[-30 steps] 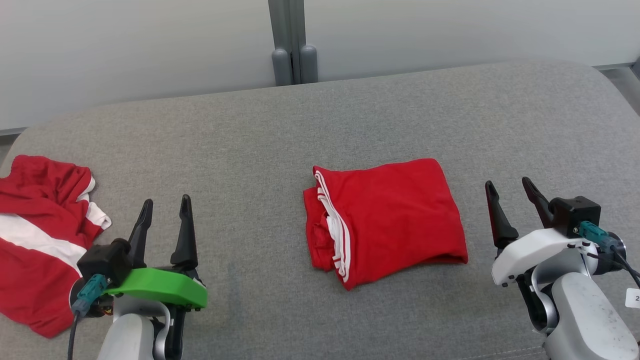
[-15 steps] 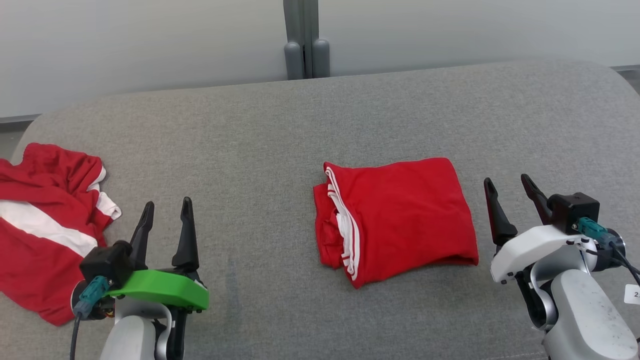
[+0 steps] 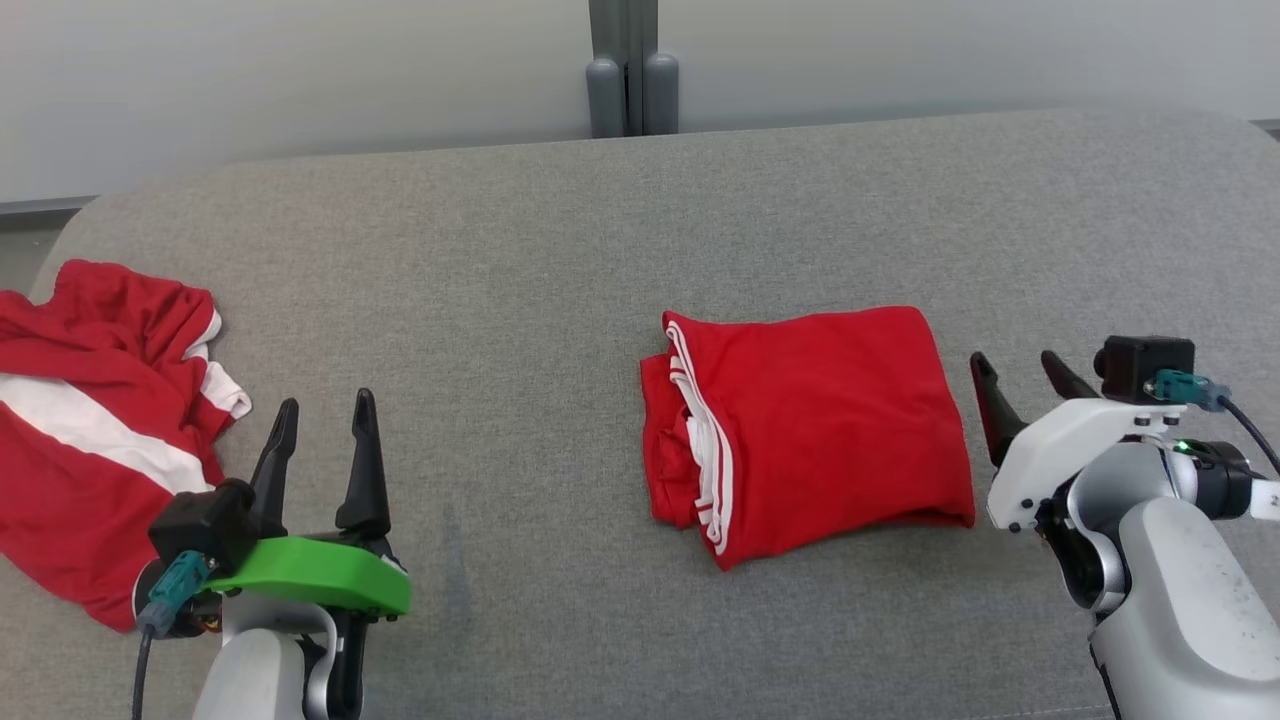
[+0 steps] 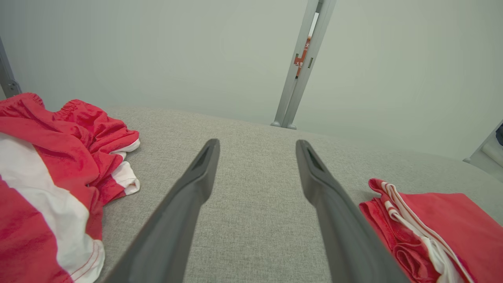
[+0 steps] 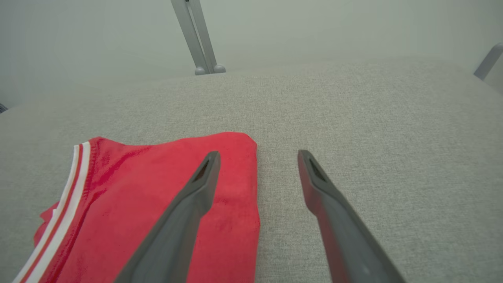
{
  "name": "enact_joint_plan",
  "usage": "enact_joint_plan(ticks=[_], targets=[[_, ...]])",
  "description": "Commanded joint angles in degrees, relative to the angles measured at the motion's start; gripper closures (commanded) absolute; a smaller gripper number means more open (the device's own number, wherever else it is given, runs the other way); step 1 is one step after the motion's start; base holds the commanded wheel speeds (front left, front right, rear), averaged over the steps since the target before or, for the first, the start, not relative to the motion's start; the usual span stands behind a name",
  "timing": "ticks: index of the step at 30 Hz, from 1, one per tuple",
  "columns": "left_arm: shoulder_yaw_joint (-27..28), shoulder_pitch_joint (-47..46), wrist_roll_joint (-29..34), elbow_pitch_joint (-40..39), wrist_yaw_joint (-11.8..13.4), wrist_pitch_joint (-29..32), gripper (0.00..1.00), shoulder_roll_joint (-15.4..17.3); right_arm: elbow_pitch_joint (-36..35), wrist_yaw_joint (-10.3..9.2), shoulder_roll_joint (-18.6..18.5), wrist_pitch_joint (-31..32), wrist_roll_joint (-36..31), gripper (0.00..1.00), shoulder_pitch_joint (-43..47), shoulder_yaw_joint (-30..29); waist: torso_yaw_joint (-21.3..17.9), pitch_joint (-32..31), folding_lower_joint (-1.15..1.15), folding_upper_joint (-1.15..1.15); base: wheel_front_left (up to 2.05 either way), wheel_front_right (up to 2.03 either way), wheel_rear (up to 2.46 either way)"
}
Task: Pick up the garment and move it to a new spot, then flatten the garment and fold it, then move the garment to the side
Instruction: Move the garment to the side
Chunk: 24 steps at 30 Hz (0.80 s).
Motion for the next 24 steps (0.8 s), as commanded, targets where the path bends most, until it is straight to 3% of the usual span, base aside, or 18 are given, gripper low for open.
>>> enact_joint_plan(ticks=[1,4,8,18,23,24], targets=[[0.1,0.5,0.6,-0.3,-0.2,-0.2,0.00,0.0,0.3,0.01,-0.4,4.9,0.5,0.00,-1.1,0.4,0.1,0.9,0.00,0.00,0.00,0.00,0.00],[-0.2,0.3,0.1,-0.4,-0.2,-0.2,0.00,-0.1,0.9,-0.01,-1.7,15.1,1.4,0.00,-2.5,1.5,0.7,2.2,0.00,0.00,0.00,0.00,0.00],[-0.6,-1.0,-0.2,-0.4,-0.2,-0.2,0.00,-0.2,1.8,0.00,-2.3,22.6,1.2,0.00,-4.6,0.8,1.7,4.2,0.00,0.00,0.00,0.00,0.00],[-2.0,-3.7,-0.2,-0.7,-0.2,-0.2,0.00,-0.3,8.0,0.00,-1.3,27.0,-0.5,0.00,-7.5,-1.6,4.5,7.0,0.00,0.00,0.00,0.00,0.00],[-2.5,-4.0,-0.3,-0.7,-0.2,-0.2,0.00,-0.3,11.9,0.04,-0.9,30.7,0.3,0.00,-7.3,0.1,5.6,7.4,0.00,0.00,0.00,0.00,0.00],[-2.6,-4.1,-0.4,-0.7,-0.2,-0.2,0.00,-0.3,12.2,0.06,-1.0,31.2,0.7,0.17,-7.3,0.7,5.7,7.5,0.00,0.00,0.00,0.00,0.00]])
